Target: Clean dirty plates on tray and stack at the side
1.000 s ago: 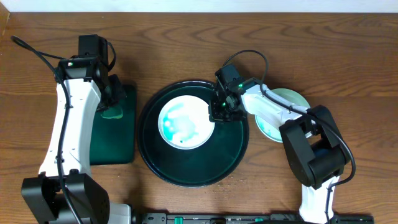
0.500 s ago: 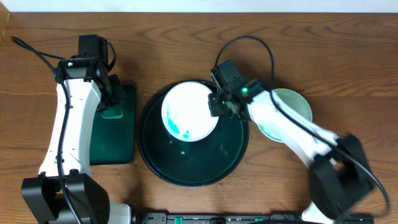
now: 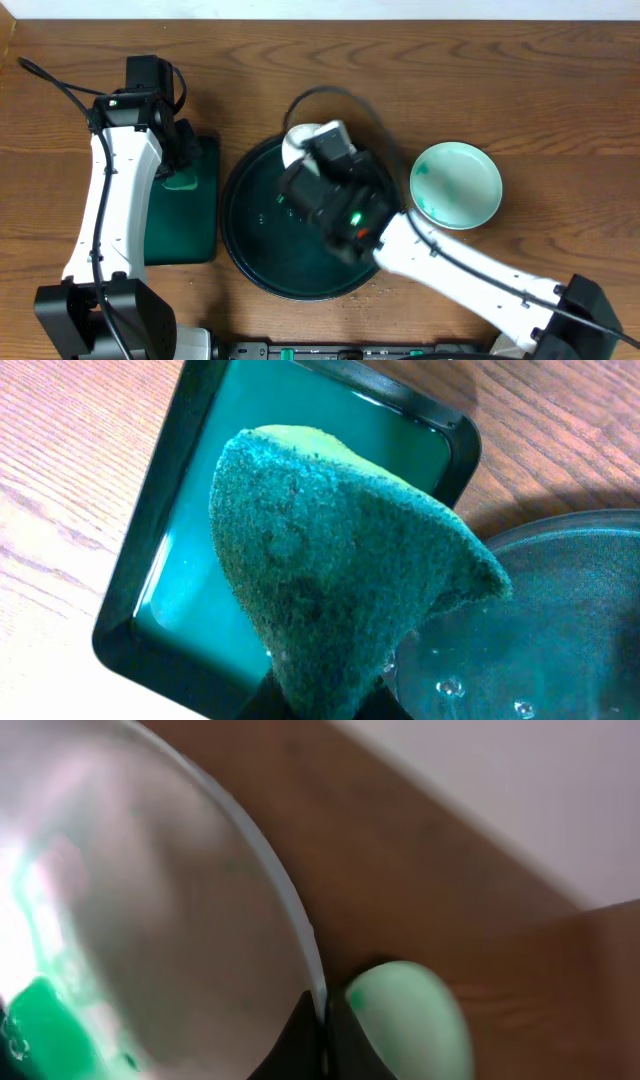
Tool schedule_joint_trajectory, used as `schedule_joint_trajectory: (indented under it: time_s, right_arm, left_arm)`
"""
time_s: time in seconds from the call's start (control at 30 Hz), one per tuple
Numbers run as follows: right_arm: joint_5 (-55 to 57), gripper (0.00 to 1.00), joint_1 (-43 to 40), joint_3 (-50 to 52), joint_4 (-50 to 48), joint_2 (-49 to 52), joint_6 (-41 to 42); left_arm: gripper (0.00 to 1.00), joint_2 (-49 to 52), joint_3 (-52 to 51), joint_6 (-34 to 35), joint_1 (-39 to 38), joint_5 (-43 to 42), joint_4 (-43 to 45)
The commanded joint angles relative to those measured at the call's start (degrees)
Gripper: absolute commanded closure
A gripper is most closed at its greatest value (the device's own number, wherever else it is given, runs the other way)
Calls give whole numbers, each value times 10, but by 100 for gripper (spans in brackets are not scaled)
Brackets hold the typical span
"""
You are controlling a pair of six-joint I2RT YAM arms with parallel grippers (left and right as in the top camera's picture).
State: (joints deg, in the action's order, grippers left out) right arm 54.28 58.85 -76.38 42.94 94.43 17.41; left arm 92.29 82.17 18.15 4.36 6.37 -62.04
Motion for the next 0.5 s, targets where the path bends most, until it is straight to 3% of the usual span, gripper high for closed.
schedule_joint_trajectory:
  time_s: [0.0,0.23,0.47]
  right_arm:
    - [203,99,46,-5,-1,-9,-3]
    - [334,99,93,-5,-5,-9,-4]
    - [276,99,87,-5,-4,-9,-3]
  left_arm:
    - [93,3,-4,-5,1,7,0]
    - [93,3,-4,-5,1,7,0]
    - [93,3,-4,-5,1,7,0]
